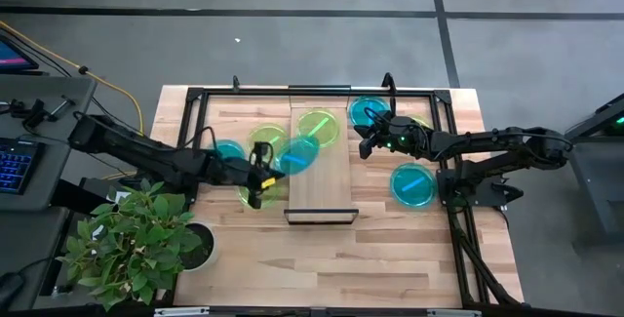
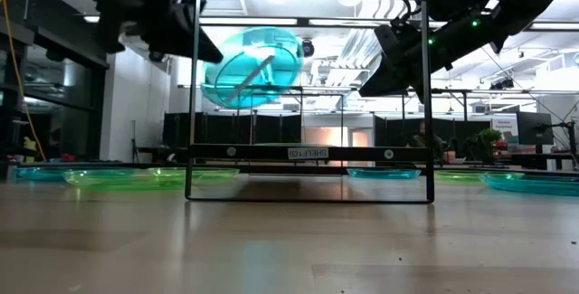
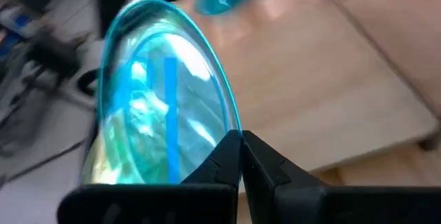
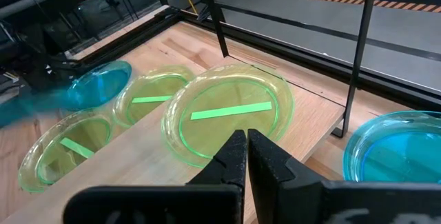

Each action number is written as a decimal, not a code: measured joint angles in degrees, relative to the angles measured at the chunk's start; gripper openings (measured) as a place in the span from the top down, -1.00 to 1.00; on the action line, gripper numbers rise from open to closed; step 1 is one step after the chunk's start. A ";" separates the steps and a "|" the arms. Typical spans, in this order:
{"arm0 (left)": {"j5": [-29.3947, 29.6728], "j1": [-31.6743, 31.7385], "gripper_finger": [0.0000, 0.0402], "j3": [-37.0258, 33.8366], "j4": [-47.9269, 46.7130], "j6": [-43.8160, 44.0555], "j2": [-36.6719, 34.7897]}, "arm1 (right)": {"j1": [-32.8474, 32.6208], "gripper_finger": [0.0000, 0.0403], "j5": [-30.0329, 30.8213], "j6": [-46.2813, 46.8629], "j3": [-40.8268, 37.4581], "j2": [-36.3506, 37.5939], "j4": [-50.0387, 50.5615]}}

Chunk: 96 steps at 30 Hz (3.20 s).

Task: Place and stack plates onto a shelf
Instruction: Put the top left blue plate on the shelf

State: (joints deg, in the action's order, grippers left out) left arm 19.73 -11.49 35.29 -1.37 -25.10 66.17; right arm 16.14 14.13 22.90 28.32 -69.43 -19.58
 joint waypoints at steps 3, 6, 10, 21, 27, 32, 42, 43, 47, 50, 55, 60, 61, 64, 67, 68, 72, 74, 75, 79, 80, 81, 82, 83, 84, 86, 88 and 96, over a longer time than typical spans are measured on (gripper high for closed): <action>-4.71 0.13 1.00 0.00 2.01 -3.11 3.53 | 0.00 1.00 0.00 0.00 0.00 0.00 -0.02; -6.10 0.40 1.00 0.00 5.23 -6.86 8.04 | 0.00 1.00 0.00 0.00 -0.02 0.00 -0.04; -5.74 1.16 1.00 0.00 7.85 -10.88 12.72 | 0.00 1.00 0.02 0.00 -0.02 0.00 -0.13; -5.69 1.25 1.00 0.00 10.87 -9.35 15.35 | -0.02 1.00 0.24 -0.87 -0.04 0.00 -0.06; -5.68 1.27 0.92 0.00 13.40 -8.03 15.35 | -0.02 1.00 0.20 -0.87 -0.04 0.00 -0.11; -5.69 1.25 0.74 0.02 15.73 -7.92 15.35 | -0.02 1.00 0.18 -0.85 -0.04 0.00 -0.24; -3.84 0.99 0.42 0.09 17.92 -5.58 15.20 | -0.02 1.00 -0.17 -0.85 -0.04 0.00 -0.24; -1.37 0.73 0.41 0.09 16.74 -5.56 14.77 | -0.02 1.00 -0.17 -0.85 -0.04 0.00 -0.24; 11.74 -0.34 0.41 0.10 10.39 -5.53 12.56 | -0.02 1.00 -0.13 -0.85 -0.04 0.00 -0.17; 15.43 0.51 0.45 0.09 6.01 -2.56 11.14 | -0.02 1.00 -0.11 -0.85 -0.04 0.00 0.00; 12.80 6.27 0.71 0.11 1.42 3.43 10.63 | -0.02 1.00 0.00 -0.85 -0.04 0.02 -0.25; 3.77 12.94 0.96 0.09 0.72 10.48 11.56 | -0.02 1.00 0.00 -0.85 -0.04 0.02 -0.75; 2.58 13.91 0.96 0.09 0.71 11.81 11.82 | -0.02 1.00 0.00 -0.85 -0.04 0.02 -0.80; -1.91 15.74 0.99 0.09 -0.79 14.71 12.17 | -0.02 1.00 0.00 -0.85 -0.04 0.02 -0.78; -6.29 16.53 0.99 0.09 -1.64 17.45 12.20 | -0.02 1.00 0.02 -0.87 -0.04 0.02 -0.76; -7.69 16.74 1.00 0.09 -1.74 18.26 12.20 | -0.02 1.00 0.02 -0.87 -0.04 0.02 -0.76; -13.32 16.79 1.00 0.09 -2.07 20.72 12.23 | -0.02 1.00 0.02 -0.86 -0.04 0.02 -0.80; -14.18 16.72 1.00 0.09 -2.07 21.98 12.61 | -0.02 1.00 0.02 -0.87 -0.04 0.02 -0.80; -14.26 16.72 1.00 0.09 -2.23 22.51 12.84 | -0.02 1.00 0.02 -0.87 -0.04 0.02 -0.80; -14.23 16.83 1.00 0.08 -2.30 22.99 14.20 | -0.02 1.00 0.04 -0.87 -0.04 0.02 -0.83; -14.21 16.83 1.00 0.04 -2.32 22.96 14.47 | -0.02 1.00 0.04 -0.87 -0.04 0.02 -0.83; -14.14 16.83 1.00 0.04 -1.93 22.84 14.77 | -0.01 1.00 0.04 -0.87 -0.04 0.02 -0.83; -14.12 16.83 1.00 0.04 -1.76 22.50 14.87 | -0.02 1.00 0.04 -0.87 -0.04 0.02 -0.83; -14.10 16.83 1.00 0.04 -1.79 22.47 14.85 | -0.01 1.00 0.04 -0.87 -0.04 0.02 -0.83; -14.10 16.83 1.00 0.04 -1.62 22.47 14.85 | -0.02 1.00 0.04 -0.87 -0.04 0.02 -0.82; -14.11 16.83 1.00 0.04 -1.36 22.48 14.85 | 0.00 1.00 0.04 -0.87 -0.04 0.02 -0.82; -14.42 16.83 1.00 0.04 -1.12 22.44 14.85 | -0.02 1.00 0.04 -0.87 -0.04 0.02 -0.81; -14.88 16.81 1.00 0.04 -0.34 22.93 14.85 | -0.02 1.00 0.04 -0.87 -0.04 0.02 -0.83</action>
State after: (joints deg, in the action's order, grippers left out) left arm 4.85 5.32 35.33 -1.70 -2.17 81.01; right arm 16.12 14.17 22.02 28.27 -69.41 -20.40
